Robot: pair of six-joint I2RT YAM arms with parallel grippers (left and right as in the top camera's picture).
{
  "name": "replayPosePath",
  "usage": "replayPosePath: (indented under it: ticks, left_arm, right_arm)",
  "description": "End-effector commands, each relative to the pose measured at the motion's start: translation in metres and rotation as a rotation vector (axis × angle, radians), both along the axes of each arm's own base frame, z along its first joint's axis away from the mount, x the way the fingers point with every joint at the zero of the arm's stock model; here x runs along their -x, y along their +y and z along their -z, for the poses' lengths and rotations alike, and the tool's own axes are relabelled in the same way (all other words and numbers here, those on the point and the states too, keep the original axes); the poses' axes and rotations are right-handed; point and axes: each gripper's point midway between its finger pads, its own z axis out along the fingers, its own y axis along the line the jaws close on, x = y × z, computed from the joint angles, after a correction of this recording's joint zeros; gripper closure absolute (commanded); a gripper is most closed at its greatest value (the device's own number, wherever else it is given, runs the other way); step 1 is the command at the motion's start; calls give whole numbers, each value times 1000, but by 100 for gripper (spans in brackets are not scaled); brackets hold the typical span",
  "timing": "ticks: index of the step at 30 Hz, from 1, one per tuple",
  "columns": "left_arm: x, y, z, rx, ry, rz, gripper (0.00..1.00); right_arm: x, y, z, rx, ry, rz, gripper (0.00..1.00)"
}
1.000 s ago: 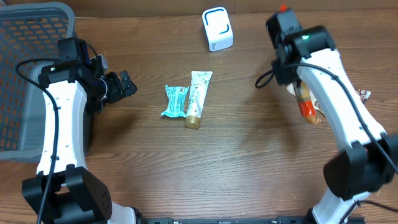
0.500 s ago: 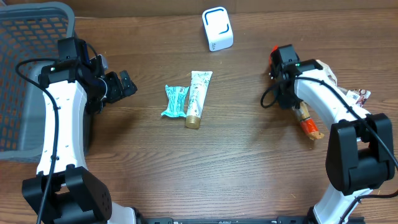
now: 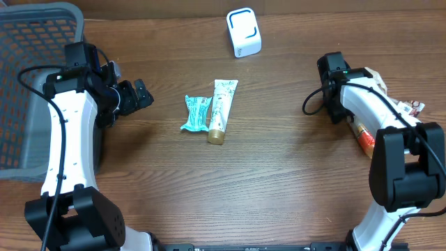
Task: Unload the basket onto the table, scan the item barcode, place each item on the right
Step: 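Carry the spaghetti pack right and drop it at the table's right edge, then reach the right gripper to the Pantene tube and grasp it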
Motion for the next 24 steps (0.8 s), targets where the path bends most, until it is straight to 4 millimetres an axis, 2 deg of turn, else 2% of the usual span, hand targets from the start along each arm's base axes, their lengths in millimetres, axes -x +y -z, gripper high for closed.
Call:
replayPosePath:
  ticks: [1, 4, 7, 9, 12, 15, 17, 19, 20, 22, 24]
  left_arm:
    - [-4, -1, -3, -11, -14, 24, 0]
    - [-4, -1, -3, -11, -15, 24, 0]
    - [-4, -1, -3, -11, -15, 24, 0]
    - [-4, -1, -3, -11, -14, 24, 0]
    - [-4, -1, -3, -11, -15, 24, 0]
    - [-4, -1, -3, -11, -15, 24, 0]
    - [-4, -1, -3, -11, -15, 24, 0]
    - [-4, -1, -3, -11, -14, 24, 0]
    - [-4, -1, -3, -11, -15, 24, 0]
    - [-4, -1, -3, -11, -15, 24, 0]
    - [-4, -1, -3, -11, -15, 24, 0]
  right_arm:
    - [-8, -1, -11, -33, -101, 101, 0]
    - [-15, 23, -17, -194, -106, 114, 0]
    - [-24, 48, -41, -351, -132, 166, 0]
    - [-32, 73, -61, -499, -142, 167, 0]
    - [-45, 127, -98, -811, -145, 100, 0]
    - [-42, 190, -133, -1190, -89, -2, 0]
    - [-39, 221, -150, -1376, -53, -114, 0]
    - [-39, 234, -150, -1427, -45, -144, 0]
    - [-39, 239, -146, -1431, -38, -129, 4]
    - [-38, 251, -134, -1431, -19, -71, 13]
    - [-36, 263, -115, -1399, -5, 13, 14]
